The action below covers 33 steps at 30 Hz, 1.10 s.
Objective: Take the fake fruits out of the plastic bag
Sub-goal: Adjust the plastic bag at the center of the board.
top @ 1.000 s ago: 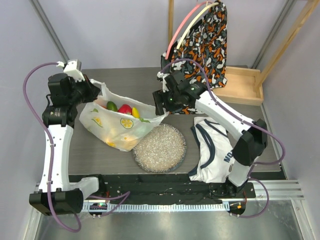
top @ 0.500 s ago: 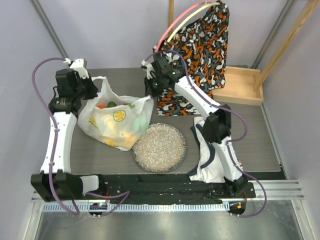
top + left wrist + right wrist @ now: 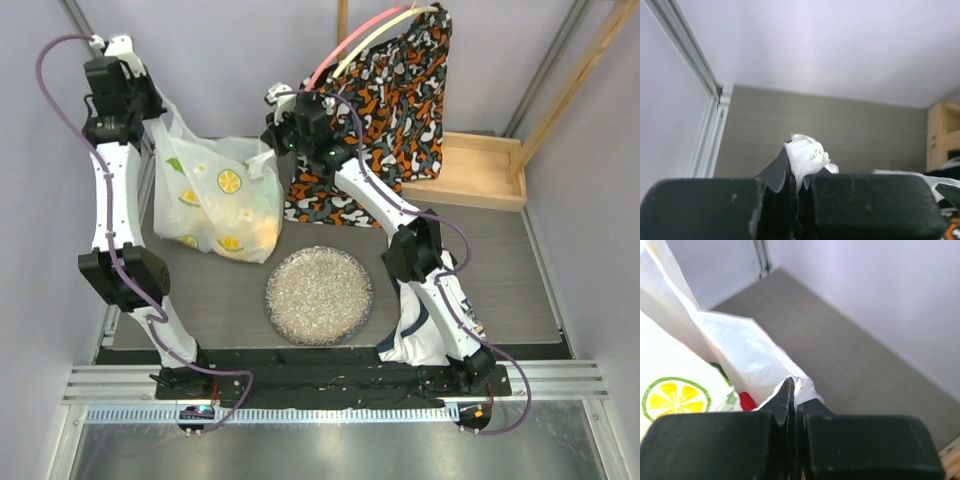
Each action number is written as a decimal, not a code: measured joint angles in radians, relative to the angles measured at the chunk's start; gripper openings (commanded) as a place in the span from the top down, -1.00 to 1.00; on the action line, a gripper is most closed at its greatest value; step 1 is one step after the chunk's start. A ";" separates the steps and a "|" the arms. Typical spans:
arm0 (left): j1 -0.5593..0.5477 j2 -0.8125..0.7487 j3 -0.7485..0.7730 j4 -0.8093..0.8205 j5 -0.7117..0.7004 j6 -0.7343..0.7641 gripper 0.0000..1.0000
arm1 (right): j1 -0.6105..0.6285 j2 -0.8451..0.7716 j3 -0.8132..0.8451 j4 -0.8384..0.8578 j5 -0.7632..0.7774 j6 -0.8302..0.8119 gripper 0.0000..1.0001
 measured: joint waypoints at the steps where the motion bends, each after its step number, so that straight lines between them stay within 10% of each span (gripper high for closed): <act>1: 0.005 -0.009 0.032 0.001 0.011 -0.004 1.00 | 0.002 -0.005 0.003 0.033 0.013 -0.006 0.98; 6: -0.001 -0.146 -0.030 0.054 0.055 -0.031 1.00 | 0.015 -0.228 -0.345 0.149 0.078 -0.034 0.98; 11: -0.005 -0.494 -0.437 0.106 0.080 -0.028 1.00 | 0.038 -0.542 -0.834 0.263 0.131 -0.116 0.92; 16: -0.005 -0.812 -0.903 0.078 0.080 -0.023 1.00 | 0.062 -0.670 -1.139 0.343 0.143 -0.221 -0.02; 25: -0.005 -0.843 -1.112 -0.066 0.115 -0.110 1.00 | 0.132 -0.720 -1.221 0.102 0.086 -0.280 -0.55; 33: -0.005 -0.909 -1.078 -0.066 0.150 -0.197 1.00 | 0.196 -0.924 -1.099 0.022 -0.023 -0.283 -0.53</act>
